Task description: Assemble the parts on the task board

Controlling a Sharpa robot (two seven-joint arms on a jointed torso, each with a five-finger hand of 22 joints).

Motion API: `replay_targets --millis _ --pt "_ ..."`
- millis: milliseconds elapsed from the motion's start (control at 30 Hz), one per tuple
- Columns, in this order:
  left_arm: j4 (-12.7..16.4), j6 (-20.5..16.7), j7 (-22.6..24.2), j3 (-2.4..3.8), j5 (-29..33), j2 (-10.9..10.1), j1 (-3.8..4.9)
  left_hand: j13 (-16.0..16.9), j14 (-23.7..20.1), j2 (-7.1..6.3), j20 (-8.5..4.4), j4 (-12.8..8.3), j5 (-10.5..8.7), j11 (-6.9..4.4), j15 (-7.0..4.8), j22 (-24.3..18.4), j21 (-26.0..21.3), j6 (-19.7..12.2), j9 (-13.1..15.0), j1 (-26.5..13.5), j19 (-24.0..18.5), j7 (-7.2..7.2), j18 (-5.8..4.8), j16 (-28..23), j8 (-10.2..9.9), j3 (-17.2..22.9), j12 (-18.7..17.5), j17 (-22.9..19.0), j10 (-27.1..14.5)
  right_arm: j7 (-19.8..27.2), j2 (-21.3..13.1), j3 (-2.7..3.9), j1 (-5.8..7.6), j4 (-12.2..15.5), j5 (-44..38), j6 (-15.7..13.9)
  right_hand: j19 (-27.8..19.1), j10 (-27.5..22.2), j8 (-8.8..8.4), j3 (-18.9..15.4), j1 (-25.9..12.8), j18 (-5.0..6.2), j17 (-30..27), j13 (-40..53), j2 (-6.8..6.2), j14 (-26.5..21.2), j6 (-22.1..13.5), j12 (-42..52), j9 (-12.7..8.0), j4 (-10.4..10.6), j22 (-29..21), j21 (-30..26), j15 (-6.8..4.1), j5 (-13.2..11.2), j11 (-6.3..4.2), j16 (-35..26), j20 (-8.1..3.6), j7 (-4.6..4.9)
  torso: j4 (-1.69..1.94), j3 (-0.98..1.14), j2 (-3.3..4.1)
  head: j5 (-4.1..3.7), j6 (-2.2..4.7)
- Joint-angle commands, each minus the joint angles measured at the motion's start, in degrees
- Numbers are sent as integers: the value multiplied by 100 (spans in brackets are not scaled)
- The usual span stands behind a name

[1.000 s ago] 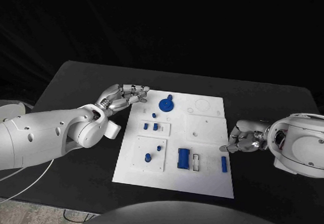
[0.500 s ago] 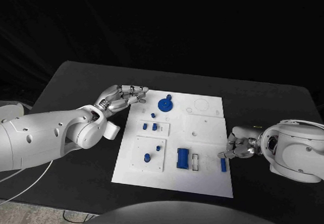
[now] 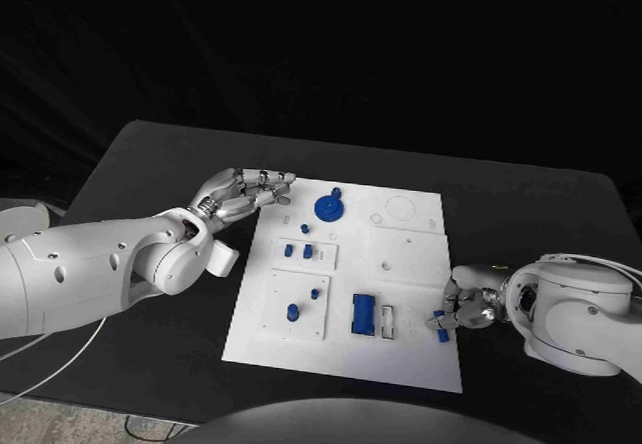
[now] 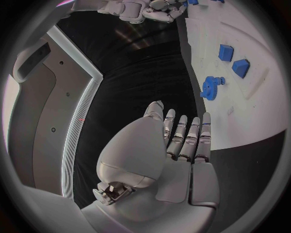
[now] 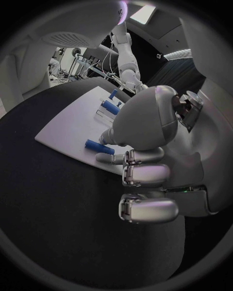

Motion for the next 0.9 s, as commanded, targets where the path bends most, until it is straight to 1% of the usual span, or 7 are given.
replay_targets --millis 33,100,333,433,533,700,900 --pt "13 115 72 3 19 2 -10 7 -26 47 -14 -1 36 27 13 -9 28 11 4 16 15 14 -73 22 12 22 -5 -7 10 -88 42 -39 -111 -79 -41 185 329 596 -126 55 75 -23 698 1506 -7 464 -113 22 -22 -47 1268 -49 1 80 -17 -49 -23 14 -1 7 -3 8 0" --pt "13 116 70 3 19 -1 -13 7 -26 47 -14 -1 36 27 13 -9 28 11 4 16 15 14 -73 22 12 22 -5 -7 10 -87 64 -39 -142 -94 -39 173 322 596 -156 110 138 -20 677 1506 -19 459 -145 22 -24 -92 1263 -64 6 198 -12 -60 -16 20 -1 6 -6 10 0" --pt "15 121 66 3 19 -11 -23 7 -26 48 -13 -2 41 30 14 -12 28 12 4 22 15 14 -71 23 12 26 -5 -7 10 -45 126 -39 -189 -69 25 -112 312 596 -297 595 686 -16 654 1506 -91 456 -282 22 -60 -477 1259 -75 -2 1228 -13 -70 -16 19 -2 14 -1 23 0" --pt "16 126 64 3 19 -12 -30 7 -26 48 -13 -2 41 31 14 -12 28 10 3 23 15 14 -71 23 12 26 -5 -7 10 -22 151 -39 -194 -48 117 -263 308 596 -349 888 898 -15 643 1506 -148 454 -339 22 -76 -674 1257 -82 6 1533 1 -74 -13 41 -4 13 -1 27 0" --pt "17 128 63 3 19 -15 -36 7 -29 49 -13 -3 44 33 14 -14 28 5 3 26 15 15 -70 23 11 29 -5 -7 10 -2 162 -38 -196 -16 227 -395 307 596 -387 1355 845 -14 641 1506 -294 455 -359 22 -83 -804 1257 -80 55 1481 43 -70 13 108 -1 13 1 26 0" --pt "18 124 66 3 19 -21 -44 6 -29 52 -12 -4 49 38 14 -17 28 7 3 33 15 16 -69 23 11 34 -5 -7 11 39 153 -36 -156 29 724 -639 308 596 -438 2158 448 -17 663 1506 -512 459 -312 22 -133 -913 1259 -69 96 1479 71 -47 63 127 -4 11 4 24 0" --pt "16 116 70 3 19 -18 -51 6 -29 52 -12 -4 49 38 14 -17 28 7 3 33 15 16 -69 23 11 34 -5 -7 11 65 126 -35 44 75 1931 -913 315 596 -476 2534 178 -20 710 1506 -581 468 -306 22 -180 -971 1265 -49 103 1591 107 -15 77 158 10 7 -1 12 0"
